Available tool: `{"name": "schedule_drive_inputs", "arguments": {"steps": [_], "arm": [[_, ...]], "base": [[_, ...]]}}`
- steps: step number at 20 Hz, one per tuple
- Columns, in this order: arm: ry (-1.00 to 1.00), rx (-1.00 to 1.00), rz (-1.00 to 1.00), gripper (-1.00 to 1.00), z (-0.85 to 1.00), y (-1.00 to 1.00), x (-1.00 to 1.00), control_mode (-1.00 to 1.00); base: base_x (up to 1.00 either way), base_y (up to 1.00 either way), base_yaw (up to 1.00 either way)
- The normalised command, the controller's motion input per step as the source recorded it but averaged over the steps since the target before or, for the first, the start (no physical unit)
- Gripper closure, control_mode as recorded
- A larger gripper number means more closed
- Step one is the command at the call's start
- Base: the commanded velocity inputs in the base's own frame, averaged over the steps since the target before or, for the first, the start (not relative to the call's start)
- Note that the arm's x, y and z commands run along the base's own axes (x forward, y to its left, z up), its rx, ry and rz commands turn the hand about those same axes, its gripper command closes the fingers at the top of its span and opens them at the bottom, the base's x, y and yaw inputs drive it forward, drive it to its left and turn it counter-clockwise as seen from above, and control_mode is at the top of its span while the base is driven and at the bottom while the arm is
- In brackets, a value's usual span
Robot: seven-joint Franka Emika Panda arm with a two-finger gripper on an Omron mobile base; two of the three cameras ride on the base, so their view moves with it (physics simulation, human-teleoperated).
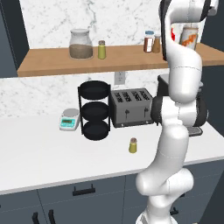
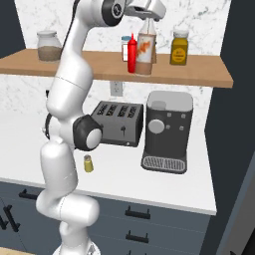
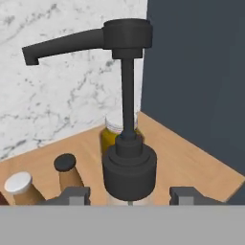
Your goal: Put the shaker and condiment bottle from the counter next to their counterparts in the cabinet.
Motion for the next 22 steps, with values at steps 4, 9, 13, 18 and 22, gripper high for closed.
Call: {"name": "schedule_drive_inputs", "arguments": {"steps": [4,9,13,18,22], "arm": [[-0.19,0.00,0.00,1.00,0.31,-0.06,0.00,-1.00],[-0.02,0.00,0.00,1.00,-0.01,-0.08,0.38,-1.00],[0.02,0.00,0.01,1.00,-0.02,-0.10,0.60,-1.00],[0.00,0.00,0.01,1.00,0.00,-0.12,0.46,-1.00],[0.00,0.00,0.01,1.00,0.00,-0.09,0.23,-1.00]], "base": [[0.00,0.00,0.00],[0.00,0.00,0.00],[0.00,0.00,0.00],[0.00,0.00,0.00],[0.00,0.00,0.00]]}}
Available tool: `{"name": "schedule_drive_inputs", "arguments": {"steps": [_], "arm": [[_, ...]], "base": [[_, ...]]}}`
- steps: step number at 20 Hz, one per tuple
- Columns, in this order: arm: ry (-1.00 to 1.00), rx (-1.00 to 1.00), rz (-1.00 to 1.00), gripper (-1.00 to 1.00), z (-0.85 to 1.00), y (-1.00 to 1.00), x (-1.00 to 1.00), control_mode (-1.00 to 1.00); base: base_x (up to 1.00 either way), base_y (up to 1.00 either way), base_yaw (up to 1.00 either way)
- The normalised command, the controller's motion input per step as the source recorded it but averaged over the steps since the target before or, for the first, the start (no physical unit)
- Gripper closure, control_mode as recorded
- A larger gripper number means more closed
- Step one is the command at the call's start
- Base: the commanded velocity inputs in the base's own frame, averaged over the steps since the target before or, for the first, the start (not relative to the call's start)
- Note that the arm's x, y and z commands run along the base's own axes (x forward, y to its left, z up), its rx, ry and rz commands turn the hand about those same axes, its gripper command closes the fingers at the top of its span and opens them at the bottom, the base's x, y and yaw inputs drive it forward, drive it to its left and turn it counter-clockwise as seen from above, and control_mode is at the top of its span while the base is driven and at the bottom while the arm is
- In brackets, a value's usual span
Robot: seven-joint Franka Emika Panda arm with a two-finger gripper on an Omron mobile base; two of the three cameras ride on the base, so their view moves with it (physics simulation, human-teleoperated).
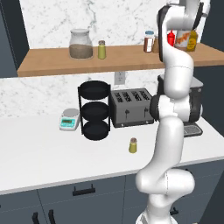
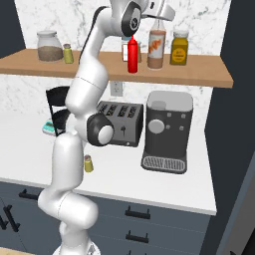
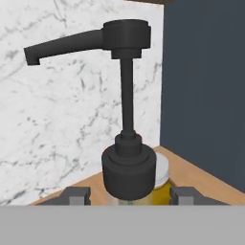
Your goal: Put the shaker and condiment bottle from the counter next to their counterparts in the cabinet.
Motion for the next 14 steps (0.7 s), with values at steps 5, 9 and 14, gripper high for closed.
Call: {"name": "schedule_drive_inputs", "arguments": {"steps": [5,9,14], "arm": [[0.00,0.00,0.02,1.00,0.00,-0.01,0.09,-1.00],[0.00,0.00,0.04,1.00,0.00,0.00,0.01,-1.00],[0.00,0.00,0.04,1.00,-0.01,0.00,0.00,-1.00]], "base": [[0.00,0.00,0.00],[0.00,0.00,0.00],[0.00,0.00,0.00]]}}
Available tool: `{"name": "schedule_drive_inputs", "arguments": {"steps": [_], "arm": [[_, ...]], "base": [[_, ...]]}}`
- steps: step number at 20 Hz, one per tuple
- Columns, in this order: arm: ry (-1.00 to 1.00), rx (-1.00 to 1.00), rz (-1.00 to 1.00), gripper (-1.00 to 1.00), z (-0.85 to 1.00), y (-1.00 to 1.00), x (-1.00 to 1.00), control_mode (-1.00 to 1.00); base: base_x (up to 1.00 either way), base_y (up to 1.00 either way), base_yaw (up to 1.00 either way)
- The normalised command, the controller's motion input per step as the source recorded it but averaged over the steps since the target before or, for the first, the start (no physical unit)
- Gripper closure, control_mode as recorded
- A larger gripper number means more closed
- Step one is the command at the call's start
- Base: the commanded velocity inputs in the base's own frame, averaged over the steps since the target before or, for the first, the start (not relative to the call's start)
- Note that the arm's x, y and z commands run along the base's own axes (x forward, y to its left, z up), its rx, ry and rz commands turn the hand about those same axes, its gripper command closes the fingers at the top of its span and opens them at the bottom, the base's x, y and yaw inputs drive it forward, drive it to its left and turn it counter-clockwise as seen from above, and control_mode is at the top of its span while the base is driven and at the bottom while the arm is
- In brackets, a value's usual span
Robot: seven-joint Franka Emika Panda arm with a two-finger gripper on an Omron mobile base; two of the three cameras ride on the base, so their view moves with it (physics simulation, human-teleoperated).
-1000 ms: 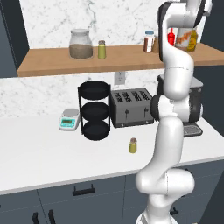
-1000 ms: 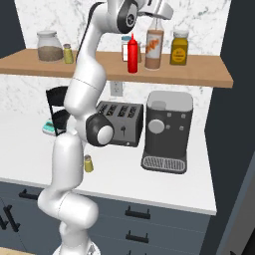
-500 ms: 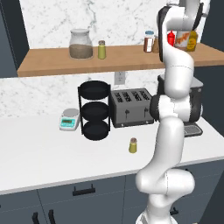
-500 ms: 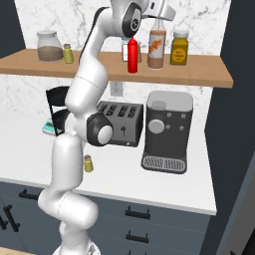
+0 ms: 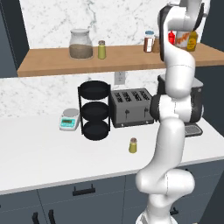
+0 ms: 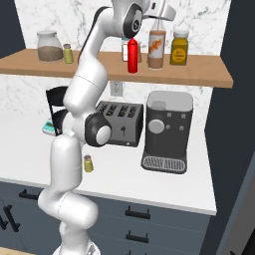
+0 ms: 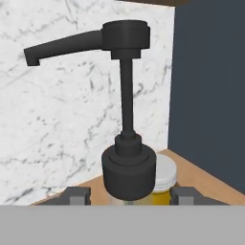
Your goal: Put the shaker and condiment bottle from the counter next to their counterparts in the cabinet.
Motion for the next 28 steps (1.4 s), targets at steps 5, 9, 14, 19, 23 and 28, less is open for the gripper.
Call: {"name": "schedule_drive_inputs", "arguments": {"steps": [5,9,14,19,23,28], "arm": [[0.00,0.00,0.06,-1.00,-0.17,0.05,0.00,-1.00],[0.00,0.00,0.06,-1.00,-0.14,0.00,0.00,-1.00],[0.00,0.00,0.06,-1.00,-0.08,0.00,0.00,-1.00],[0.00,0.00,0.07,-1.00,-0.05,0.03,-0.14,-1.00],[-0.05,0.00,0.06,-1.00,0.00,0.10,-0.48,-1.00],[-0.07,0.00,0.03,-1.00,0.00,0.13,-0.60,-1.00]], "base": [[0.00,0.00,0.00],[0.00,0.00,0.00],[0.00,0.00,0.00],[0.00,0.00,0.00],[0.00,0.00,0.00],[0.00,0.00,0.00]]}}
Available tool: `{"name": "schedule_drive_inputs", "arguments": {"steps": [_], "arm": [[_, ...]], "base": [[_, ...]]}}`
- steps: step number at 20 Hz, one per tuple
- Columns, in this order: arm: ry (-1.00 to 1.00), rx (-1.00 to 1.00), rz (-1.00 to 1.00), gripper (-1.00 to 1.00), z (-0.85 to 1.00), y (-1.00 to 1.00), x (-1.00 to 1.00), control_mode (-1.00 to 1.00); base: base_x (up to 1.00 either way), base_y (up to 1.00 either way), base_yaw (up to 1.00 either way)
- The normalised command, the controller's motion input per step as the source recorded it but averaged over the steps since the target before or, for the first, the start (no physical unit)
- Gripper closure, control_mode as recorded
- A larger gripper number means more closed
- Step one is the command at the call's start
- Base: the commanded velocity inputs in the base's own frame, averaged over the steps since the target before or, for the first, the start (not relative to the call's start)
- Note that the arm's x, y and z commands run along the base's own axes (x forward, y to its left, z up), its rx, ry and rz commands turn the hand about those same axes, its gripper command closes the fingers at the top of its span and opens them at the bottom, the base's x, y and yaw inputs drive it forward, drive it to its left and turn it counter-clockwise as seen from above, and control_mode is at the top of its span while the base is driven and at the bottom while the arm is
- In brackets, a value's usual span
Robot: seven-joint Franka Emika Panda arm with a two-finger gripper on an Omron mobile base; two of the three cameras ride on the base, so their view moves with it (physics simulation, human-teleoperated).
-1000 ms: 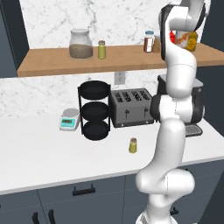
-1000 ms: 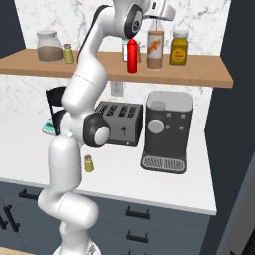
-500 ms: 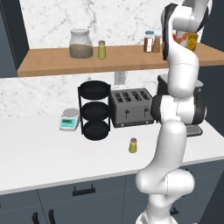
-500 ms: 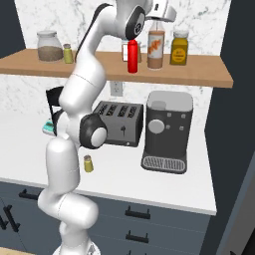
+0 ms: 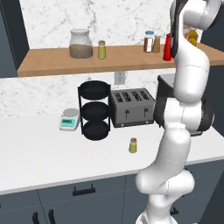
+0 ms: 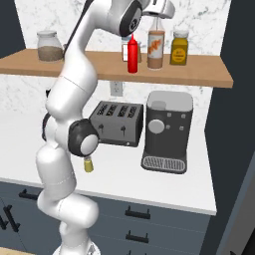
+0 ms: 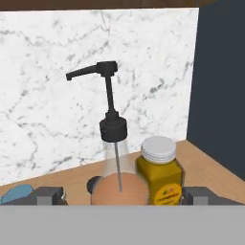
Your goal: Put the shaker and condiment bottle from the counter next to their counterparts in the cabinet.
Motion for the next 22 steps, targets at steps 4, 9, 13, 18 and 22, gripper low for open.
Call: {"name": "schedule_drive_inputs", "arguments": {"steps": [4,9,13,18,22], "arm": [[-0.07,-0.01,0.04,-1.00,-0.37,0.28,-0.66,-1.00],[-0.22,-0.07,0.09,-1.00,-0.95,0.58,-0.75,-1.00],[-0.29,-0.06,0.10,-1.00,-0.96,0.62,-0.94,-1.00],[-0.26,-0.01,0.08,-1.00,-0.62,0.40,-1.00,-1.00],[-0.04,0.01,0.03,-1.00,-0.06,0.07,-0.98,-1.00]], "base": [[0.00,0.00,0.00],[0.00,0.00,0.00],[0.00,0.00,0.00],[0.00,0.00,0.00],[0.00,0.00,0.00]]}}
